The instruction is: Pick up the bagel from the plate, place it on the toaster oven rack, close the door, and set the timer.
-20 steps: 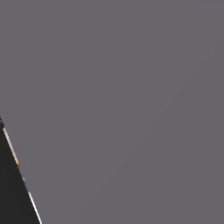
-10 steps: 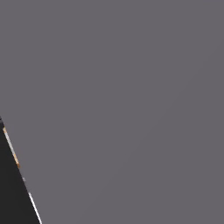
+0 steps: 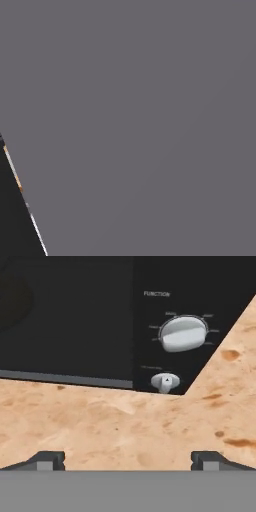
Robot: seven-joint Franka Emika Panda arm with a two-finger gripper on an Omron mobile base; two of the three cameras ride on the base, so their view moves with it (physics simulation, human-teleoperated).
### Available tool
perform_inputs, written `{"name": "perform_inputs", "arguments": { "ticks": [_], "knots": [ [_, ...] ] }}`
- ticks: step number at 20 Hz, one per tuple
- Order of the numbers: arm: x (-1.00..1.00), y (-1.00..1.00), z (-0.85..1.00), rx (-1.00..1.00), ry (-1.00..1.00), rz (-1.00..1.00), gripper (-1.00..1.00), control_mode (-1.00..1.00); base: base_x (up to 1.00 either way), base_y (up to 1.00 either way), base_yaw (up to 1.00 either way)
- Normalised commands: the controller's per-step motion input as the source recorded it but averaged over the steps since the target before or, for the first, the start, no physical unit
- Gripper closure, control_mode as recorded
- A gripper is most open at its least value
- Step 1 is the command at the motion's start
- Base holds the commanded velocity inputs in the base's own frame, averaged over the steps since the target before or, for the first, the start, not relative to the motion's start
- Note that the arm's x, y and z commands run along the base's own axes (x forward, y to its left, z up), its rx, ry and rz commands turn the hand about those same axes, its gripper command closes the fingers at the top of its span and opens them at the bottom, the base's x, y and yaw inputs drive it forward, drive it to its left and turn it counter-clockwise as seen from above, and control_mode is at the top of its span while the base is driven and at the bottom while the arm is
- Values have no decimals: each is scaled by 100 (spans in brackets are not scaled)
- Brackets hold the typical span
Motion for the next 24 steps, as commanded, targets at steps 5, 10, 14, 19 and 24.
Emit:
{"name": "perform_inputs", "arguments": {
  "ticks": [5,10,14,19,24],
  "knots": [
    [46,-23,-38,0,0,-3,-100,-100,0,0,0],
    [28,-24,-30,0,0,-3,-100,-100,0,0,0],
    [27,-14,-12,0,0,-1,-100,-100,0,0,0],
    [34,-13,-12,0,1,0,-100,-100,0,0,0],
    [23,-19,-25,0,3,0,-100,-100,0,0,0]
  ]
}}
